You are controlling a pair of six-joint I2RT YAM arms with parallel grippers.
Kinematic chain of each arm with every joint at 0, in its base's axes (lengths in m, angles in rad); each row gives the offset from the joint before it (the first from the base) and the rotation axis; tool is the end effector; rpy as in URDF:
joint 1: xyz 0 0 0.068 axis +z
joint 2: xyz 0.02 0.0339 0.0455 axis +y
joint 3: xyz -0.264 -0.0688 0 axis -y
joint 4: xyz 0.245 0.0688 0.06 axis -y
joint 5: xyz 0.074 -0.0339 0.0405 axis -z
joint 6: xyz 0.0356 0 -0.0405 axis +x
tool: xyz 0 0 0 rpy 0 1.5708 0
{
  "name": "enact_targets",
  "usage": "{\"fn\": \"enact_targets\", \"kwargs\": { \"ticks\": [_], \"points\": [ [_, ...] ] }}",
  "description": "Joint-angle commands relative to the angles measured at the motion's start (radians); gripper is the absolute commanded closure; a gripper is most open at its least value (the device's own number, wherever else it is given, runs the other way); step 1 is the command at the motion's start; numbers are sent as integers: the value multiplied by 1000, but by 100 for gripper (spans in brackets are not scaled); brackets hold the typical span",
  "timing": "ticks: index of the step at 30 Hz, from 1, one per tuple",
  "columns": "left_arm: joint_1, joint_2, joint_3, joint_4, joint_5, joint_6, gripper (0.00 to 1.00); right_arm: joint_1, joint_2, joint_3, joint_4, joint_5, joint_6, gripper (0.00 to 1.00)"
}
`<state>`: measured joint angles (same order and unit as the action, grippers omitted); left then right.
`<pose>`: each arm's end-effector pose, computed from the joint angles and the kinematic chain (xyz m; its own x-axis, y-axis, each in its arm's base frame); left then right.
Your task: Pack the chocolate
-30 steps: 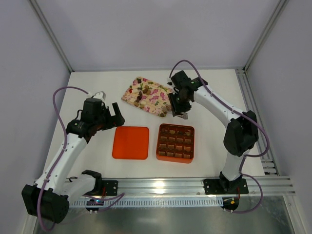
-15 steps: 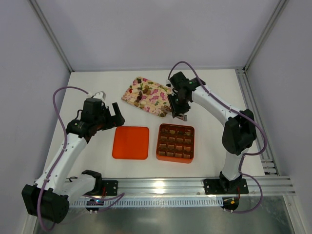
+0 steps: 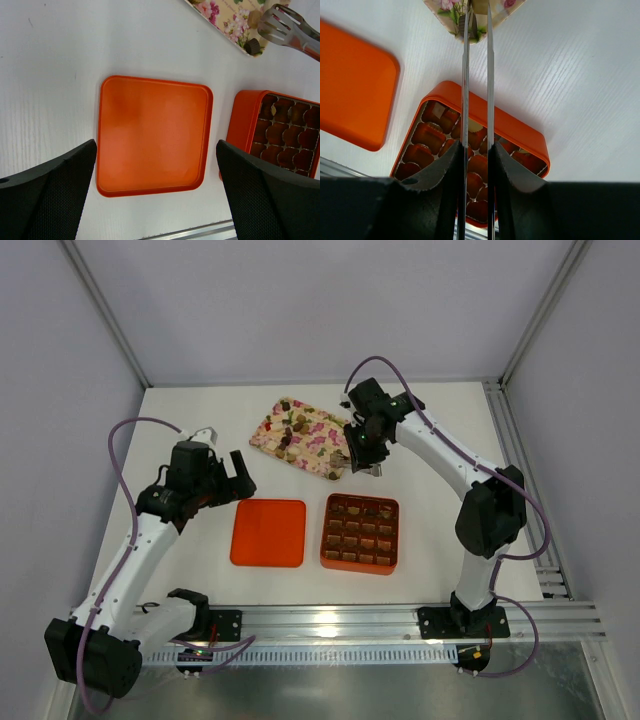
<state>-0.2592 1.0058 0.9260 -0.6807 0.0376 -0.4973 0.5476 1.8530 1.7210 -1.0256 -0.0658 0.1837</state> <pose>0.1998 -0.0544 0.3012 -0.7203 -0.3022 -0.6244 -0.0696 0.9271 -0.3684 0.3303 0.2041 0.2940 -0.8678 -0.3157 -0.3838 -0.3901 0.9112 0.1326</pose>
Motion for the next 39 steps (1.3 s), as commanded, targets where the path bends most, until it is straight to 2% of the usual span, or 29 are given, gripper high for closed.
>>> {"fn": "enact_targets", "kwargs": {
  "ticks": [1, 11, 18, 24, 31, 39],
  "points": [
    [5, -4, 11, 20, -7, -3, 0, 3, -8, 55, 9, 4, 10, 69],
    [5, -7, 11, 20, -7, -3, 0, 2, -40, 75, 2, 3, 22, 71],
    [5, -7, 13, 20, -8, -1, 0, 5, -171, 37, -11, -19, 30, 71],
    [5, -6, 13, 21, -11, -1, 0, 31, -319, -98, -17, -20, 45, 71],
    [5, -7, 11, 18, -18, -3, 0, 103, -559, -340, -16, -19, 106, 71],
    [5, -7, 11, 17, -19, -3, 0, 190, -701, -503, 18, -28, 206, 71]
  ]
}}
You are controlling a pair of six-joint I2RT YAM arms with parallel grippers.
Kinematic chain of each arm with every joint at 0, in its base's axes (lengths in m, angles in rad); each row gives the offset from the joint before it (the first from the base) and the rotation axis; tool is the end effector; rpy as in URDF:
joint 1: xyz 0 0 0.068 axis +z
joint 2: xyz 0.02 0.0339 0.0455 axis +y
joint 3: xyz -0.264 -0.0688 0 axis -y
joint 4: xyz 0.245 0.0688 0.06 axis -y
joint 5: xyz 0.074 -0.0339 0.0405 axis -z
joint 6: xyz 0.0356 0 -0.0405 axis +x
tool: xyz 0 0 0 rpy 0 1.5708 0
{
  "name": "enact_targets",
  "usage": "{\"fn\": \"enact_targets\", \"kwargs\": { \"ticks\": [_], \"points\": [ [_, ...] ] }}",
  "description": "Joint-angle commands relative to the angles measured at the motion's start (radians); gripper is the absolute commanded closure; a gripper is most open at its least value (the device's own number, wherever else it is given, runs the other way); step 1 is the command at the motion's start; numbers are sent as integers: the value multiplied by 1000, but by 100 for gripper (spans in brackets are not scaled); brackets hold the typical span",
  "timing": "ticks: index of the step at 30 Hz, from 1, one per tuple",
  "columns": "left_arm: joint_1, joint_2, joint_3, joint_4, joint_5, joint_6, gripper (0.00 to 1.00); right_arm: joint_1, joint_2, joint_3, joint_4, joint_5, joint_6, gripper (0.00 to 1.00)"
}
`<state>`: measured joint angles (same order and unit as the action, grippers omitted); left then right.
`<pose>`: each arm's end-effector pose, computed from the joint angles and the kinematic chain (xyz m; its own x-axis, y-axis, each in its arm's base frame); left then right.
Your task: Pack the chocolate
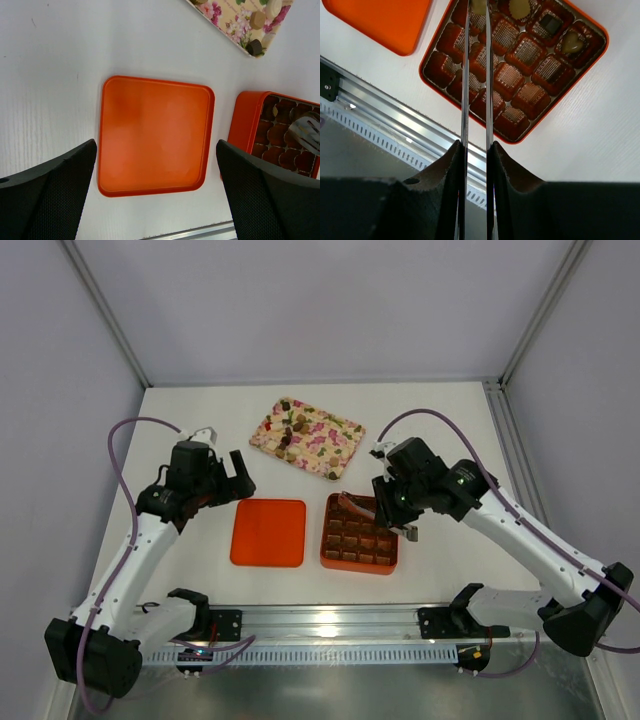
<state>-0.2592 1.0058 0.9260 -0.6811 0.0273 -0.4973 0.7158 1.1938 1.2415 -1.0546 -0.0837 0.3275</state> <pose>0.1999 -0.0540 0.3012 -0.7171 -0.3032 -0.6275 -0.0760 0.9291 -0.3620 0.1665 0.1487 0.3380 -0.8250 -0.2927 -0.4833 -0.4459 0.8626 0.2388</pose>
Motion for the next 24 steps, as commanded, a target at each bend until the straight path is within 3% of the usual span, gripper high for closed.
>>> {"fn": "enact_targets", "kwargs": {
  "ticks": [1, 17, 24],
  "points": [
    [3, -6, 11, 18, -10, -1, 0, 34, -43, -37, 53, -10, 68, 71],
    [5, -4, 10, 15, -10, -3, 0, 108, 13, -83, 114, 24, 99, 70],
    [5, -1, 10, 17, -10, -4, 0, 111, 23, -85, 117, 27, 97, 62]
  ]
}}
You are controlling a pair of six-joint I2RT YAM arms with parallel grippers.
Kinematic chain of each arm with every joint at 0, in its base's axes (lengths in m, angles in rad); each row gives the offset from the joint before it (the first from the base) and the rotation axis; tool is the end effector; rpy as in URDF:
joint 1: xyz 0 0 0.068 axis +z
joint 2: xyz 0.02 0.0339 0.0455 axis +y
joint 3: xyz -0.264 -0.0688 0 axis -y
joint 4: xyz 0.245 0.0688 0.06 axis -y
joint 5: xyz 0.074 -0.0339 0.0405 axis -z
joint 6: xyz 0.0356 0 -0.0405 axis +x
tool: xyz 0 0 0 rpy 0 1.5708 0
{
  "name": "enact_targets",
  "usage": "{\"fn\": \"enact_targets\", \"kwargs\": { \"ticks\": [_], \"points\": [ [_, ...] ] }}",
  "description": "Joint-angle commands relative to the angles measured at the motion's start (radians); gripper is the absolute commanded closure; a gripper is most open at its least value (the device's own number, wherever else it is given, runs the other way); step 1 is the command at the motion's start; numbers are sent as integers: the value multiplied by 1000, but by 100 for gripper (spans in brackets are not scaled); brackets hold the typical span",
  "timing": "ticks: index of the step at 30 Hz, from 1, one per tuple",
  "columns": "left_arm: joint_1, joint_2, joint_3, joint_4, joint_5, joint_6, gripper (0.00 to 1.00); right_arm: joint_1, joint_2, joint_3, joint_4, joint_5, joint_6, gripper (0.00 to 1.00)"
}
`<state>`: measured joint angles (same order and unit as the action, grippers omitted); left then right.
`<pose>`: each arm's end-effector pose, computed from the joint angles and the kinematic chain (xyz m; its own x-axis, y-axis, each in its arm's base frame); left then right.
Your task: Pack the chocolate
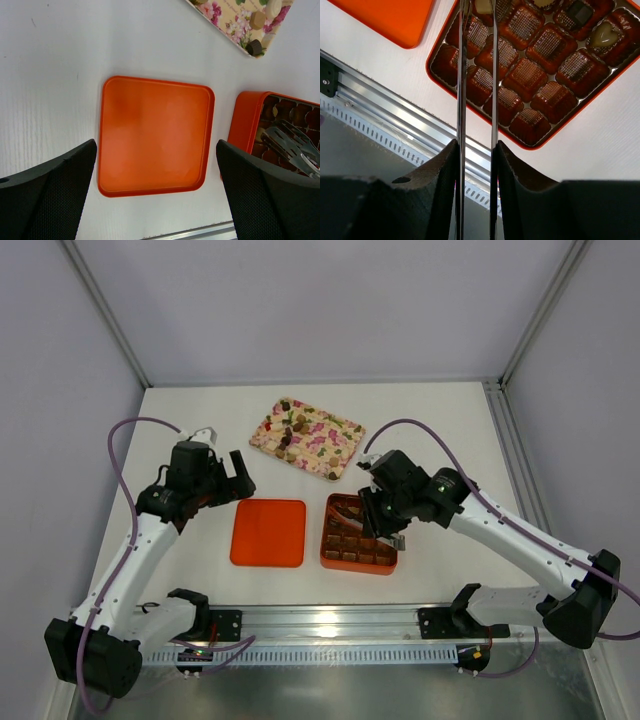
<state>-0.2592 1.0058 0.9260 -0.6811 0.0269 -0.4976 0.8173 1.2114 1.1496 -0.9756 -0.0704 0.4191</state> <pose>0.1999 -0.0540 0.3012 -0.7170 -0.3035 -0.6275 -0.0765 0.9290 -0.3620 0.1563 0.1702 0.3111 -0.8442 -0.3065 -0.4398 -0.4471 0.8552 0.2622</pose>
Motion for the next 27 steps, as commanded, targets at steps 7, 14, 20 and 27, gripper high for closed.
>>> {"fn": "enact_targets", "kwargs": {
  "ticks": [7, 14, 20, 27],
  "points": [
    [5, -3, 11, 15, -10, -4, 0, 8, 7, 16, 32, 20, 3, 62],
    [3, -1, 11, 17, -7, -2, 0, -30, 49, 188, -38, 115, -55, 61],
    [3, -4, 11, 17, -4, -2, 0, -156, 192, 372, -46, 96, -156, 61],
    [3, 8, 16, 17, 4, -1, 0, -247, 433, 558, -49, 32, -240, 61]
  ]
}}
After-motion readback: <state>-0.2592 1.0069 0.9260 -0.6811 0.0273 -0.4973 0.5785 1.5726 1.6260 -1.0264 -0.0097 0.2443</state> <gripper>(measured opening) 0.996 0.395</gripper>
